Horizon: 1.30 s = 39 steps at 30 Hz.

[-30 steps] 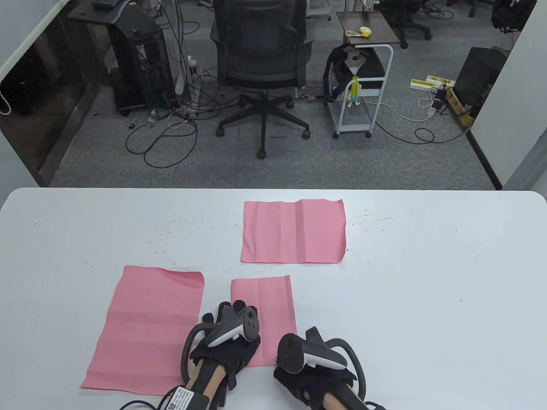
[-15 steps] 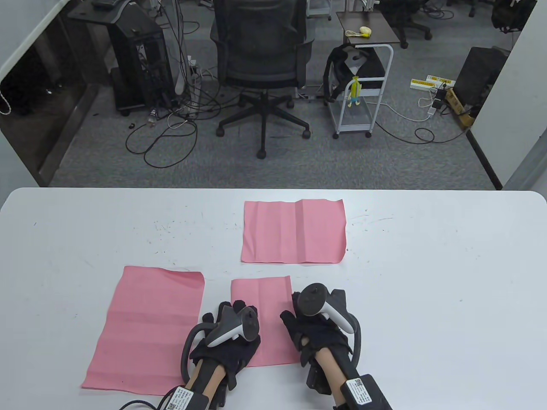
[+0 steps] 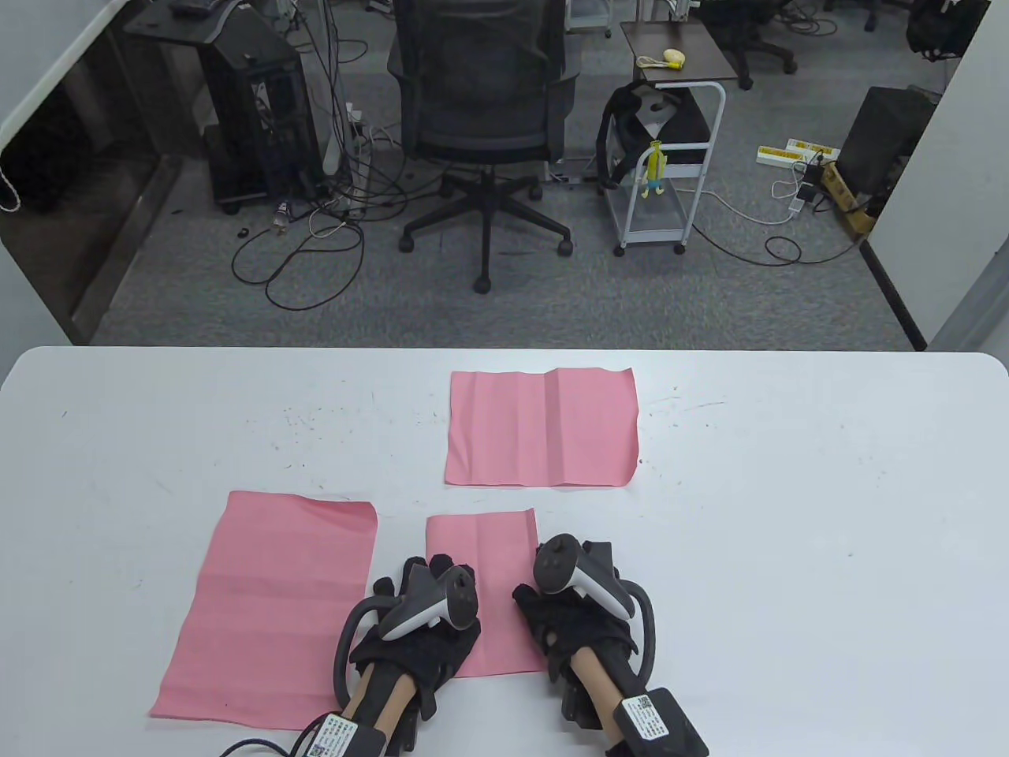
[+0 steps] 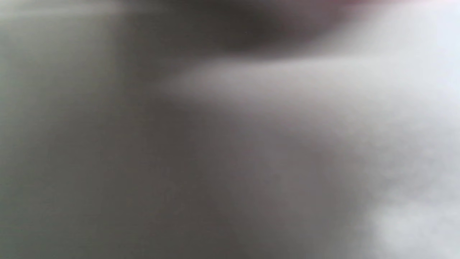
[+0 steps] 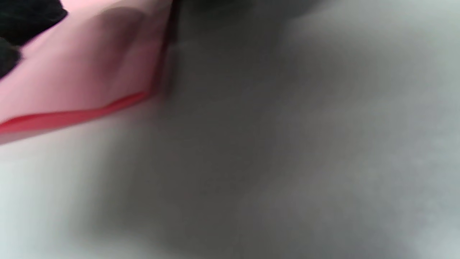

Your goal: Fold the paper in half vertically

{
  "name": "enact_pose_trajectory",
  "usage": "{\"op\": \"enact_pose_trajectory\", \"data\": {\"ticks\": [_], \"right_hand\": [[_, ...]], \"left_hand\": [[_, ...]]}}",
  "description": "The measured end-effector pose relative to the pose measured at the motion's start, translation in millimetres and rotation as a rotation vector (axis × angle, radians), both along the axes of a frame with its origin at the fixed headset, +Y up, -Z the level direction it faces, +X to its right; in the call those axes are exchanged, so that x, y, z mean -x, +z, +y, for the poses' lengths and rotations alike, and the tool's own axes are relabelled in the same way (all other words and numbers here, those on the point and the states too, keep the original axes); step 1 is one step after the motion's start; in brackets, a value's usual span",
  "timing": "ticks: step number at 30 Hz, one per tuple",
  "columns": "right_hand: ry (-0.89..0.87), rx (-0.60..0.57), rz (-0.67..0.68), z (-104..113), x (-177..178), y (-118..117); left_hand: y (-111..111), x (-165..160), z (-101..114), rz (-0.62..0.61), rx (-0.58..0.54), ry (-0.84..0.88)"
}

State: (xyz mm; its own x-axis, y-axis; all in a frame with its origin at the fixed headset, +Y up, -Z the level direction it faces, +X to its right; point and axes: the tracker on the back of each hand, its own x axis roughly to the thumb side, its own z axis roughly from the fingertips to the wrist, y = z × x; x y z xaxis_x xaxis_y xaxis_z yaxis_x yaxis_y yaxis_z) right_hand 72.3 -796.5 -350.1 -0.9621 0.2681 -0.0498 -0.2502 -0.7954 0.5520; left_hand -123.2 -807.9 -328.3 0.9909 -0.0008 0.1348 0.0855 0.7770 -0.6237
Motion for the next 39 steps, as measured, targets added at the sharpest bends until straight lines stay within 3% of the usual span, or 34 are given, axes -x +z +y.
{"op": "enact_pose_trajectory", "data": {"ticks": [10,18,23,29,33,39], "right_hand": [[-0.188,-0.041,0.07,24.7,20.8,15.1],[-0.421,0.021,-0.155,19.0,-3.4,9.5],[-0.396,0.008,-0.231,10.8,-13.6,6.4],[-0.324,-0.049,-0.221,11.5,-9.5,7.9],[-0.328,-0.052,-0.224,10.8,-9.9,8.3],[-0.344,-0.043,-0.232,9.9,-11.4,8.5]], "left_hand": [[0.0,0.2,-0.4,0.001,0.0,0.003],[-0.2,0.2,-0.4,0.001,0.002,0.003],[-0.3,0.2,-0.2,0.001,0.007,0.002],[-1.8,1.0,2.4,0.008,-0.005,-0.005],[-4.8,5.3,15.7,0.033,-0.059,0.023],[0.1,16.5,68.5,0.083,-0.239,0.162]]}}
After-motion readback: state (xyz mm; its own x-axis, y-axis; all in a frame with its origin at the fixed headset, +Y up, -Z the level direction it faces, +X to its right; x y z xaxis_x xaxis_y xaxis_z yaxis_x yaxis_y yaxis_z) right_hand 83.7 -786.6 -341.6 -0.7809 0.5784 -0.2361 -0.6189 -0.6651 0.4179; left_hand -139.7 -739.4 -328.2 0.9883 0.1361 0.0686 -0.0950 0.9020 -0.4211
